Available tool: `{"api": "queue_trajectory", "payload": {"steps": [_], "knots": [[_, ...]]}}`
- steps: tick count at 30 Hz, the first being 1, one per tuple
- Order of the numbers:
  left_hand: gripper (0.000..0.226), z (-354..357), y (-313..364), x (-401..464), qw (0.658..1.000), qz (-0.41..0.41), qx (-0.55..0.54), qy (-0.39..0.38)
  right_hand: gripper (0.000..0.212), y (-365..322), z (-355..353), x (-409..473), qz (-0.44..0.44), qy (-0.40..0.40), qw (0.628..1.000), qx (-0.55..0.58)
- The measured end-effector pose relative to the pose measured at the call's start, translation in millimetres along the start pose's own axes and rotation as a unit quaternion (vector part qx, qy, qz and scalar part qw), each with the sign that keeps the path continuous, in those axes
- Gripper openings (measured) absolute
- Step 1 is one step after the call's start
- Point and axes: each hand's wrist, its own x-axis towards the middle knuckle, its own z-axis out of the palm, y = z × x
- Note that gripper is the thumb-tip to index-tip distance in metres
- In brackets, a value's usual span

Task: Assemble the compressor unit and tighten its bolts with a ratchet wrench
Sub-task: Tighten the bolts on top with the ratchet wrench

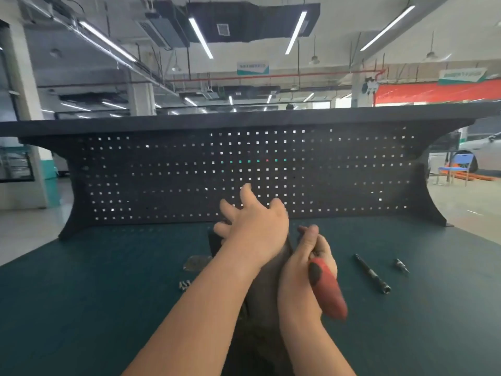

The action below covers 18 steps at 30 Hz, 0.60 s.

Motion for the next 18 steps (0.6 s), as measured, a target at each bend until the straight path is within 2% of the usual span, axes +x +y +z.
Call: {"api": "queue_trajectory", "payload": {"steps": [4,6,9,12,14,16,18], "knots": [[0.063,-22,-10,13,0.996,0.041,-0.026,-0.081,0.039,2,-5,-12,-0.02,-0.01,0.998,-0.062],[0.058,-39,-16,20,0.99,0.082,0.029,-0.112,0.042,3,-5,-11,-0.04,-0.012,0.997,-0.071],[0.056,-57,-27,30,0.972,0.171,0.138,-0.084,0.04,9,-3,-1,-0.04,-0.013,0.997,-0.071],[0.044,-63,-50,42,0.966,0.247,0.077,-0.012,0.04,13,-1,5,-0.019,-0.019,0.998,-0.058],[0.038,-62,-66,52,0.972,0.233,0.035,-0.027,0.04,17,1,10,-0.021,-0.035,0.998,-0.046],[0.049,-58,-76,53,0.982,0.156,-0.046,-0.097,0.04,19,2,15,-0.018,-0.058,0.998,-0.027],[0.059,-56,-83,49,0.979,0.122,-0.123,-0.106,0.039,21,4,23,-0.018,-0.082,0.996,-0.014]]}}
